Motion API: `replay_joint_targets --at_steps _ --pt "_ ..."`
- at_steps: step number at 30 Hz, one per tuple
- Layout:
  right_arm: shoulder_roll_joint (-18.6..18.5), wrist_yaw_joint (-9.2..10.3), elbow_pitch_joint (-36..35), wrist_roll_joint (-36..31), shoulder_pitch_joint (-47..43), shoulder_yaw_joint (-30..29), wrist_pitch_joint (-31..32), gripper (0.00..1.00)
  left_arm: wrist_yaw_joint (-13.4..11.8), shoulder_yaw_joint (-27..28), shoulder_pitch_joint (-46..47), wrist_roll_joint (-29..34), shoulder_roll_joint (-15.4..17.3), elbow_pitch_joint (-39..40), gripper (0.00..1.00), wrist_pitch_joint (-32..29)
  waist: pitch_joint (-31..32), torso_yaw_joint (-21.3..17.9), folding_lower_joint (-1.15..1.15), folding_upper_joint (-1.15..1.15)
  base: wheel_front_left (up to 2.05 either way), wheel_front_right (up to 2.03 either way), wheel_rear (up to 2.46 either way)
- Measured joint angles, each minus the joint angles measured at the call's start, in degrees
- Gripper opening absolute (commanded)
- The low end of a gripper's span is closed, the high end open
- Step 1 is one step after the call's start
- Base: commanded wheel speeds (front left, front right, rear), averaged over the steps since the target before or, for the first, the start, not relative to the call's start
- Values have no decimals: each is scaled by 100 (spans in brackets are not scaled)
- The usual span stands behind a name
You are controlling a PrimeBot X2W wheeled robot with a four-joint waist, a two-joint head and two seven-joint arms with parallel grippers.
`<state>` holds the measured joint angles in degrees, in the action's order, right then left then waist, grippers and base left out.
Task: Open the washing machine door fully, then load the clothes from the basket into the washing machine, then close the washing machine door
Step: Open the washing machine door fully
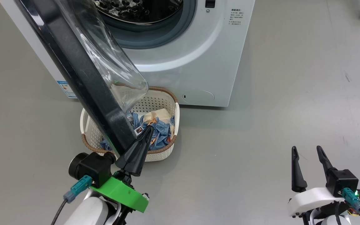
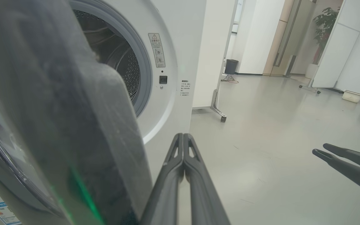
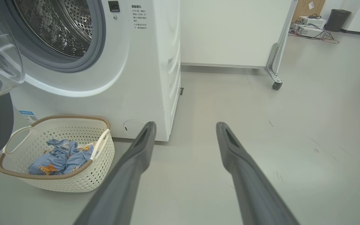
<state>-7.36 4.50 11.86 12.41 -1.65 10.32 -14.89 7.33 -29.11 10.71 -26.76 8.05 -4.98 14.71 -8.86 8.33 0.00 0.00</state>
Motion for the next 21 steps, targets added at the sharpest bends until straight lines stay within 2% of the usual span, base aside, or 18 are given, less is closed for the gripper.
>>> replay_joint_targets --at_steps 8,21 --pt "15 -55 47 -1 2 10 -1 100 13 160 -16 2 -87 -89 0 0 31 40 0 0 0 0 0" --pt "35 -91 67 -1 1 -64 -1 100 -4 77 -37 3 -148 -312 0 0 54 297 0 0 0 0 0"
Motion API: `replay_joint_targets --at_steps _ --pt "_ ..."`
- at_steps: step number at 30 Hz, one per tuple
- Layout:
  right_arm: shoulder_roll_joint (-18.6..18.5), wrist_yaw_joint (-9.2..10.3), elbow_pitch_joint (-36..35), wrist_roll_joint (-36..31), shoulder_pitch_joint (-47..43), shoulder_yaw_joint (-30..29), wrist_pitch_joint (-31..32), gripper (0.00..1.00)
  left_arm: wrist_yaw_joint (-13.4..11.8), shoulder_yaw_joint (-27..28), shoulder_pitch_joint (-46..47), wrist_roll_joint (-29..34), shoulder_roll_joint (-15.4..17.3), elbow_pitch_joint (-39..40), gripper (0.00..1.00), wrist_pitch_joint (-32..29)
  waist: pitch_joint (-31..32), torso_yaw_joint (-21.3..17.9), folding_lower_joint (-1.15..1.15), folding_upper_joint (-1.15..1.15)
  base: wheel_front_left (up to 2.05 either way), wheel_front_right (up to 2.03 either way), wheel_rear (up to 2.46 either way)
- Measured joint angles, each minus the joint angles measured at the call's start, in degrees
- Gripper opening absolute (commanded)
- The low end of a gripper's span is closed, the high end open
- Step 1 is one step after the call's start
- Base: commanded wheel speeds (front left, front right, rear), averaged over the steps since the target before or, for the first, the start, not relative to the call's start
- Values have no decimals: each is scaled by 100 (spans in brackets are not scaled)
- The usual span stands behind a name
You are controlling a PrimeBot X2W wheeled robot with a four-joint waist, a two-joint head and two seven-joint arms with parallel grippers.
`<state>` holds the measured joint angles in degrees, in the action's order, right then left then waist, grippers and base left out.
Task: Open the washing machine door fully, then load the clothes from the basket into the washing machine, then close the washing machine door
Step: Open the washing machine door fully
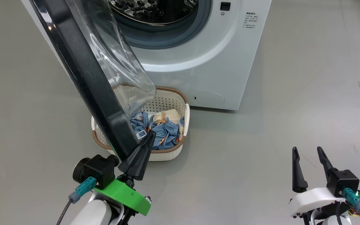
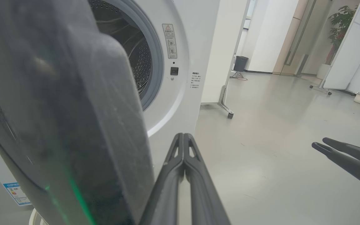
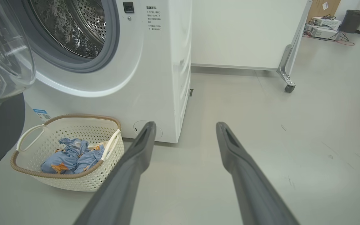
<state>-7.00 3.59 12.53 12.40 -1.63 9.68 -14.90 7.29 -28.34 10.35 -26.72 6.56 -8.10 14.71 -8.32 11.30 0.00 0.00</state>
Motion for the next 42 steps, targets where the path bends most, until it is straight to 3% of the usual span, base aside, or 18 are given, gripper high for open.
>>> replay_joint_targets --at_steps 21,42 --pt "77 -70 94 -41 3 -13 0 100 -86 -53 -148 51 65 247 0 -154 9 437 0 0 0 0 0" --pt "114 -125 155 -42 -6 -119 0 100 -337 87 -336 42 143 253 0 -263 185 858 0 0 0 0 0"
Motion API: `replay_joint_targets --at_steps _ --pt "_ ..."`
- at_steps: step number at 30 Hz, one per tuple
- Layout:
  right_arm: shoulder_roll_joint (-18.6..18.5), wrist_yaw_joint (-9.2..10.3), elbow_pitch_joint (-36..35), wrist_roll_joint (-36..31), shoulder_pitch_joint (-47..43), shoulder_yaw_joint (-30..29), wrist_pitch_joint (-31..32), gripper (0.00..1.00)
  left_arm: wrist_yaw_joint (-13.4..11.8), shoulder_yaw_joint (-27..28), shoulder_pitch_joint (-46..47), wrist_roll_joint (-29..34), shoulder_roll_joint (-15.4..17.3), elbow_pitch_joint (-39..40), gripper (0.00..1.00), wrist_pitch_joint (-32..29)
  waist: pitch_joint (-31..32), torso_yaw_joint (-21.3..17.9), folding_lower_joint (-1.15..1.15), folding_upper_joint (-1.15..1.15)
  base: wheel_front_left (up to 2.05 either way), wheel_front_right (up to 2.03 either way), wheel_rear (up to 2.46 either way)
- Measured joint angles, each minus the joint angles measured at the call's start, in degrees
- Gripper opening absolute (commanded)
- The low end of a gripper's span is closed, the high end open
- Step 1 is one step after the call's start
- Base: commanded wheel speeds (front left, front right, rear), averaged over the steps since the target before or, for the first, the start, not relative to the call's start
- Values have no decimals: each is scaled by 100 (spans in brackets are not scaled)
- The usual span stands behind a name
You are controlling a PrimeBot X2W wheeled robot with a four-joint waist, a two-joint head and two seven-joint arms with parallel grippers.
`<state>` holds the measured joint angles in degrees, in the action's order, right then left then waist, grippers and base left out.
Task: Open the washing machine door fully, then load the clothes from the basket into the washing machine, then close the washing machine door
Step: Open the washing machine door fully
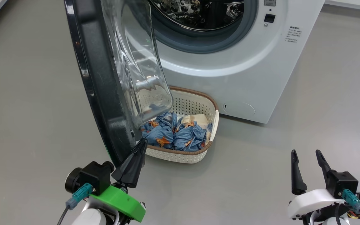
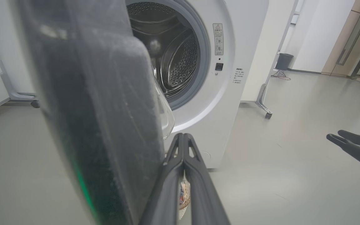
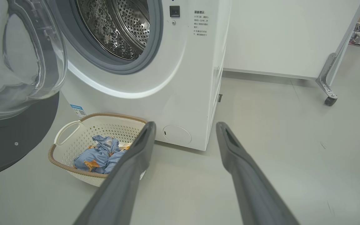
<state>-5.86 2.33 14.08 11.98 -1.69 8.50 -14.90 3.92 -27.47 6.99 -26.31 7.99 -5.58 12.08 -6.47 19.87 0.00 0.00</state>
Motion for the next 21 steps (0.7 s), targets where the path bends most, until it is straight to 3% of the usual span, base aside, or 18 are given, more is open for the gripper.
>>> replay_joint_targets --at_steps 21 --pt "27 -71 2 -46 -5 -54 0 100 -253 420 -81 -107 107 19 0 -42 1 744 0 0 0 0 0"
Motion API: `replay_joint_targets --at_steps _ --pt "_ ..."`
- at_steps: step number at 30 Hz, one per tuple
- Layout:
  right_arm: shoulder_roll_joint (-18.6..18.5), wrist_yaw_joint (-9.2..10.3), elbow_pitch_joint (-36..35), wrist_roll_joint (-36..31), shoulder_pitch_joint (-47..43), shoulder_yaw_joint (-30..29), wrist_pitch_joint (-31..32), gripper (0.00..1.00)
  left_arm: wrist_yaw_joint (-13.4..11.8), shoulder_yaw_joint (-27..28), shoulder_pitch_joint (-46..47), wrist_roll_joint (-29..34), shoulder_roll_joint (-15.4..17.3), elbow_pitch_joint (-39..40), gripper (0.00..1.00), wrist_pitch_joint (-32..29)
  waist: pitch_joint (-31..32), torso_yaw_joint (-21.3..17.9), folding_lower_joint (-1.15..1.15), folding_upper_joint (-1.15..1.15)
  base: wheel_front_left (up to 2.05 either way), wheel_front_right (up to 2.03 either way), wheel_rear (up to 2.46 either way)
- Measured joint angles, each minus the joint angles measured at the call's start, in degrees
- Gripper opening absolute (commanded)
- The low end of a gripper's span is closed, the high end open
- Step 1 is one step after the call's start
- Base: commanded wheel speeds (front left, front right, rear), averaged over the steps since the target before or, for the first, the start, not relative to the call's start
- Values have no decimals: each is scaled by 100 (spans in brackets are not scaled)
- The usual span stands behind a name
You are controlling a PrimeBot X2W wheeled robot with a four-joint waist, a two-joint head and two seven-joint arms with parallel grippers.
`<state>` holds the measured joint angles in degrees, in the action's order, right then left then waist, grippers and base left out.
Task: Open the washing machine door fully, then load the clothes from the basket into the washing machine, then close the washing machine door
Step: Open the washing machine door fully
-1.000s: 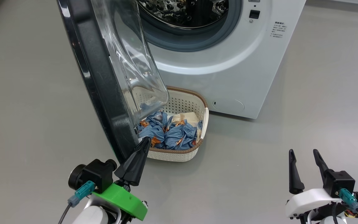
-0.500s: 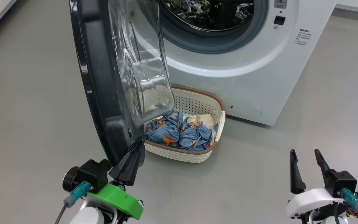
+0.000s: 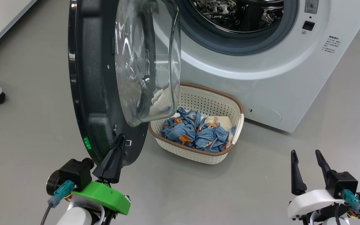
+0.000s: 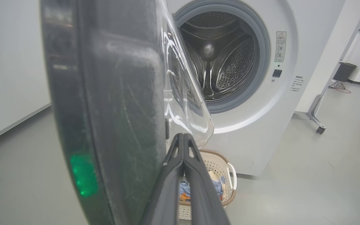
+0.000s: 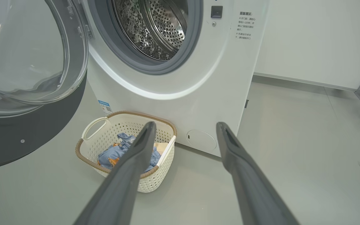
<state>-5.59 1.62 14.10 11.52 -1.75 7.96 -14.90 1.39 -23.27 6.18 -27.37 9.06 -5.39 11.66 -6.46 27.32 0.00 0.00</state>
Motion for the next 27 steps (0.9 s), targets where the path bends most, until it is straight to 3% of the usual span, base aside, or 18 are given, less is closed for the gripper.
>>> replay_joint_targets --at_steps 27 --pt "-9 -52 53 -107 12 -16 1 100 -319 1022 -25 -361 311 -624 0 141 -121 108 0 0 0 0 0"
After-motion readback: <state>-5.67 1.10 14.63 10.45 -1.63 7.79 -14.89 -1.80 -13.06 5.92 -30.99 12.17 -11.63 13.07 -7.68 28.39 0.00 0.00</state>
